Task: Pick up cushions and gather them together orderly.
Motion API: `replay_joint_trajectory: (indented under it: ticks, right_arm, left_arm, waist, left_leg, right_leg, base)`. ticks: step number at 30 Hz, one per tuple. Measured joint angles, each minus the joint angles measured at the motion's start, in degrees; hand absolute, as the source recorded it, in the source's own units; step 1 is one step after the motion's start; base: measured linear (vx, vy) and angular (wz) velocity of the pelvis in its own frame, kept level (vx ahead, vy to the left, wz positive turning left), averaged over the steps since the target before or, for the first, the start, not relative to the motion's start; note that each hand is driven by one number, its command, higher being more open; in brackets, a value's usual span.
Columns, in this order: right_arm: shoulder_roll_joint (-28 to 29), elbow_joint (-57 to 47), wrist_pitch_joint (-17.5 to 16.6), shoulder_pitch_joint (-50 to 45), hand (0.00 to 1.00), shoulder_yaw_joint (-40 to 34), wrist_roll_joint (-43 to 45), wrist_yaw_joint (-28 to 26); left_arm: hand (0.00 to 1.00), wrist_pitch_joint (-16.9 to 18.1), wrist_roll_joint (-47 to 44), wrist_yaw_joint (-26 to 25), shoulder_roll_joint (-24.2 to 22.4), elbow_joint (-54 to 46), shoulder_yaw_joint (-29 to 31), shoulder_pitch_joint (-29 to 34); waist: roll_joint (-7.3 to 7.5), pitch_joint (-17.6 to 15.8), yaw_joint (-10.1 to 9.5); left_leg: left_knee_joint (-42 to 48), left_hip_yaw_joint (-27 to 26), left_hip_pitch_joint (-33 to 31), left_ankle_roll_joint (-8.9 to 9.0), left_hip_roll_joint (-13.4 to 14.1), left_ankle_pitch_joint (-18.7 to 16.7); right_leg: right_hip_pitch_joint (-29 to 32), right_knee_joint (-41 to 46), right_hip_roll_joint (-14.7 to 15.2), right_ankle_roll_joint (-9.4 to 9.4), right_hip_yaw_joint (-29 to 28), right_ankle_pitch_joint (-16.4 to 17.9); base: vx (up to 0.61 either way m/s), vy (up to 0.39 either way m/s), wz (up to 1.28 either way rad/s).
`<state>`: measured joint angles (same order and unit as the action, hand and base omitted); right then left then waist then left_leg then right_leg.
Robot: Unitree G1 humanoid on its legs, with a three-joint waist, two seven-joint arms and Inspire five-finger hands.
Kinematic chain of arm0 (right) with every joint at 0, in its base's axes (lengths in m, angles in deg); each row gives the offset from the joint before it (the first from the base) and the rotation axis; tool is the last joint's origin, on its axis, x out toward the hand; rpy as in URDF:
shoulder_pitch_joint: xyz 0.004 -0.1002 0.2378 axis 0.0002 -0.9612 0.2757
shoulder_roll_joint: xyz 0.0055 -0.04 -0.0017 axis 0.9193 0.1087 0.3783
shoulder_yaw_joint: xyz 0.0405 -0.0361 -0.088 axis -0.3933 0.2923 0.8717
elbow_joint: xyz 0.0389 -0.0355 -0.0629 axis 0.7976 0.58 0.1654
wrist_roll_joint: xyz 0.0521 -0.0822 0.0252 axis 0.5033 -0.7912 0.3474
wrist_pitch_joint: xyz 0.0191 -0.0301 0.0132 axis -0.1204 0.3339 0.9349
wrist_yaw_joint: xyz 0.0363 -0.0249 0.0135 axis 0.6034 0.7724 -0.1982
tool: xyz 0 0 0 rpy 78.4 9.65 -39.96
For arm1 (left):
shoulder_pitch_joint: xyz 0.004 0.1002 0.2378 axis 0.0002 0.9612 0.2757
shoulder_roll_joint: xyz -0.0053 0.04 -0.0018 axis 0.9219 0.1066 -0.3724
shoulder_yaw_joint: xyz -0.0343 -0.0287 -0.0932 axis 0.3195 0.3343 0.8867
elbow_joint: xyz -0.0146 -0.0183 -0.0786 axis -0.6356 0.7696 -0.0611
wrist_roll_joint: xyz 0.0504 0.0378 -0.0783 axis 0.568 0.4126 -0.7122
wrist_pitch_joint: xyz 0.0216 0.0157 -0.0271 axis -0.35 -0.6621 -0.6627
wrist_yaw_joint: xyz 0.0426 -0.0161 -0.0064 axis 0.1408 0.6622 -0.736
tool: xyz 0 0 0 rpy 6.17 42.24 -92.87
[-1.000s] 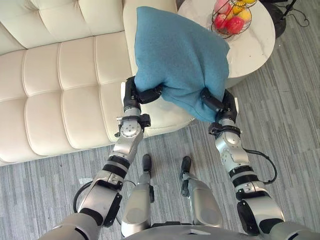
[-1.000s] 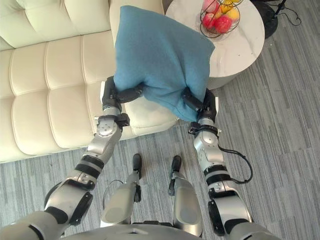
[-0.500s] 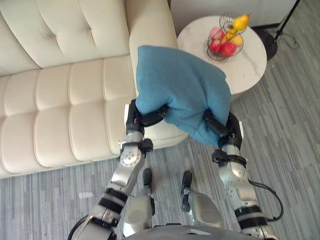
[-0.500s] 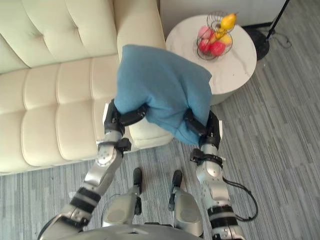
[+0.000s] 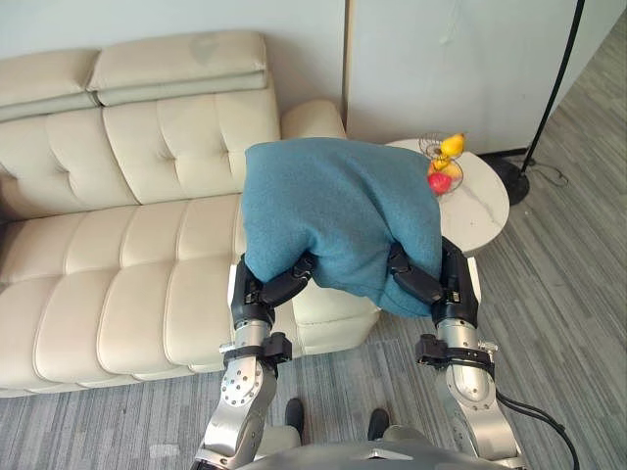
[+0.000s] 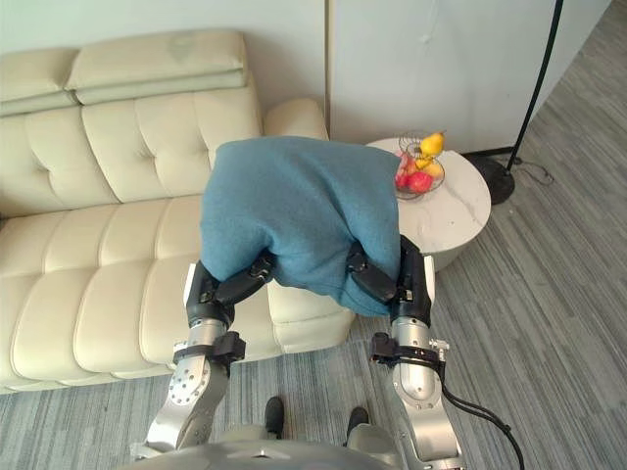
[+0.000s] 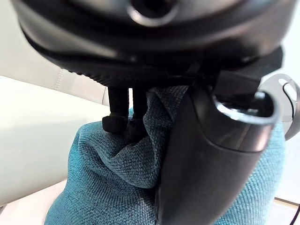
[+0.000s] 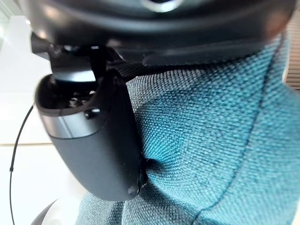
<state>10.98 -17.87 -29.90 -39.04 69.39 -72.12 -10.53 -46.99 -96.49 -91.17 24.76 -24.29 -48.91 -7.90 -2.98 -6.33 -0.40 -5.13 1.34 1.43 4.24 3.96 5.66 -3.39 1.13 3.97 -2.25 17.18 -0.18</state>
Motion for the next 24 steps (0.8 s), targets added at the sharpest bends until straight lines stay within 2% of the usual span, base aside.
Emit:
replay_joint_trajectory:
  ticks: [3, 4, 7, 8, 9, 10, 12, 14, 15, 16, 17, 18, 20, 21, 22, 23, 24]
  right_arm:
    - [-0.2, -0.2, 0.0, -0.5, 0.00, 0.0, 0.0, 1.6]
    - [-0.9, -0.2, 0.0, -0.4, 0.00, 0.0, 0.0, 2.5]
    - [-2.0, -0.2, 0.0, 0.4, 0.00, 0.0, 0.0, 2.8]
    - [-2.4, 0.0, 0.0, 1.1, 0.00, 0.0, -0.1, 3.1]
    - [-2.2, 0.4, 0.1, 1.8, 0.00, -0.1, -0.3, 3.5]
    - [-2.3, 1.9, 0.2, 3.6, 0.00, -0.1, -0.8, 3.8]
    - [-2.3, 3.7, 0.4, 5.4, 0.00, -0.1, -0.9, 3.8]
    - [-2.4, 3.8, 0.4, 5.6, 0.00, -0.1, -0.9, 3.8]
    - [-2.5, 3.8, 0.4, 5.8, 0.00, -0.2, -0.9, 3.9]
    - [-1.6, 4.1, 0.3, 6.5, 0.00, -0.4, -1.0, 3.9]
    - [-1.5, 4.1, 0.4, 6.5, 0.00, -0.4, -1.0, 3.9]
    - [-1.2, 4.2, 0.4, 6.5, 0.00, -0.4, -1.0, 3.9]
    - [-1.1, 5.0, 0.4, 6.6, 0.00, -0.4, -1.2, 3.9]
    - [-1.1, 5.7, 0.4, 6.6, 0.00, -0.4, -1.5, 3.9]
    - [-1.0, 6.2, 0.4, 6.6, 0.00, -0.3, -1.7, 3.9]
    - [-0.6, 7.9, 0.4, 6.9, 0.00, -0.2, -1.9, 3.9]
    - [-0.1, 9.7, 0.4, 7.4, 0.00, -0.1, -2.0, 3.8]
  left_arm:
    - [0.00, 0.0, 0.0, 0.0, 0.0, 0.0, -1.2, -0.4]
    - [0.00, 0.1, 0.0, 0.0, 0.0, 0.0, -1.8, -0.9]
    - [0.00, 0.1, 0.0, -0.2, -0.1, 0.0, -1.9, -1.4]
    - [0.00, 0.1, -0.1, -0.3, -0.3, 0.0, -2.0, -1.6]
    - [0.00, 0.1, -0.1, -0.5, -0.5, 0.1, -2.0, -2.0]
    - [0.00, 0.2, -0.1, -0.7, -1.0, 0.1, -2.1, -2.3]
    - [0.00, 0.3, -0.1, -0.8, -1.0, 0.2, -2.1, -2.3]
    - [0.00, 0.5, -0.1, -0.8, -1.1, 0.2, -2.4, -2.3]
    - [0.00, 0.7, -0.1, -0.8, -1.1, 0.2, -2.5, -2.3]
    - [0.00, 1.4, -0.1, -0.8, -0.4, 0.3, -2.6, -2.5]
    - [0.00, 1.5, -0.2, -0.8, -0.2, 0.3, -2.6, -2.5]
    - [0.00, 1.5, -0.7, -0.8, 0.3, 0.4, -2.6, -2.5]
    - [0.00, 1.5, -1.5, -0.8, 0.3, 1.5, -3.0, -2.5]
    - [0.00, 1.5, -1.9, -0.8, 0.3, 1.9, -3.2, -2.5]
    - [0.00, 1.5, -1.9, -0.8, 0.4, 2.1, -3.3, -2.4]
    - [0.00, 1.4, -1.9, -0.8, 0.7, 2.4, -3.3, -2.3]
    - [0.00, 1.4, -1.9, -0.8, 1.1, 2.4, -3.3, -2.2]
  waist:
    - [-0.03, 0.3, -0.05]
    - [-0.14, 0.4, -0.48]
    - [-0.82, 0.8, -1.75]
    - [-1.50, 1.3, -2.06]
    - [-0.95, 1.4, -1.96]
    - [-0.56, 1.1, -2.21]
    - [-0.62, 1.1, -2.29]
    - [-1.70, 1.8, -1.78]
    - [-2.06, 2.0, -1.51]
    - [-1.04, 2.1, -0.51]
    - [-0.51, 2.1, -0.31]
    - [0.77, 2.2, 0.36]
    - [1.13, 1.9, 0.94]
    - [1.24, 1.9, 0.87]
    - [1.45, 1.7, 0.83]
    - [2.11, 1.1, 0.81]
    - [2.43, 0.4, 0.89]
  left_leg:
    - [3.2, 4.9, -2.6, 0.40, -0.6, -0.1]
    - [6.1, 8.7, -5.8, 0.87, -1.0, -0.3]
    - [6.4, 10.9, -9.1, 2.08, -1.0, 0.9]
    - [4.5, 8.3, -10.4, 0.21, 0.3, 0.1]
    - [6.0, 1.3, -12.1, -2.46, 1.2, -2.8]
    - [13.2, -8.8, -14.4, -3.05, 3.6, -6.0]
    - [19.6, -16.8, -13.5, -4.33, 7.2, -7.5]
    - [19.8, -20.9, -10.2, -4.15, 9.7, -7.0]
    - [18.5, -20.9, -9.5, -2.21, 9.8, -7.2]
    - [14.2, -20.8, -8.1, -0.50, 6.7, -6.3]
    - [13.4, -20.7, -7.7, -0.86, 5.7, -6.1]
    - [12.4, -20.2, -7.4, -1.83, 3.1, -6.0]
    - [13.9, -19.5, -7.6, -3.84, 0.8, -7.9]
    - [14.4, -19.5, -7.4, -4.04, 0.0, -8.9]
    - [14.7, -19.5, -7.1, -4.48, -0.5, -9.4]
    - [15.1, -19.6, -6.1, -5.64, -1.7, -10.6]
    - [15.2, -19.5, -4.8, -6.35, -2.3, -11.4]
  right_leg:
    - [-0.7, 1.5, 0.3, 0.33, 4.6, 1.4]
    - [0.2, 3.5, 0.5, 0.69, 8.2, 2.7]
    - [2.3, 5.8, 0.7, 1.37, 12.1, 4.1]
    - [2.7, 5.6, 0.9, 1.62, 15.4, 4.1]
    - [2.9, 5.2, 2.3, 1.85, 18.1, 3.8]
    - [3.1, 6.2, 4.4, 1.90, 20.5, 3.8]
    - [2.0, 6.8, 5.8, 1.83, 22.3, 3.8]
    - [1.0, 6.9, 6.3, 0.82, 23.6, 3.2]
    - [1.0, 7.0, 6.4, 0.44, 23.8, 3.0]
    - [1.1, 7.1, 8.6, -1.35, 23.6, 2.0]
    - [1.1, 7.1, 9.3, -1.71, 23.5, 1.8]
    - [1.1, 7.7, 11.8, -2.31, 23.4, 1.4]
    - [2.5, 14.4, 16.3, -2.48, 22.5, 1.5]
    - [3.7, 18.1, 18.3, -2.43, 21.2, 1.5]
    - [4.7, 20.9, 19.6, -1.71, 20.0, 1.5]
    - [7.1, 27.6, 22.3, 1.89, 16.5, 0.5]
    - [9.9, 33.4, 23.5, 5.77, 11.8, -1.8]
  base:
    - [-0.02, -0.051, 0.87]
    - [-0.04, -0.038, 0.95]
    - [-0.06, -0.041, 0.87]
    - [-0.08, -0.052, 1.21]
    - [-0.06, -0.006, 1.50]
    - [-0.02, 0.017, 1.26]
    - [0.05, 0.097, 0.70]
    - [0.09, 0.187, 0.45]
    - [0.07, 0.321, 0.44]
    - [0.04, 0.240, 0.33]
    - [0.05, 0.378, 0.47]
    - [0.05, 0.305, 0.42]
    - [0.06, 0.335, 0.38]
    - [0.05, 0.261, 0.19]
    - [0.07, 0.333, 0.10]
    - [0.07, 0.304, 0.08]
    - [0.07, 0.271, 0.07]
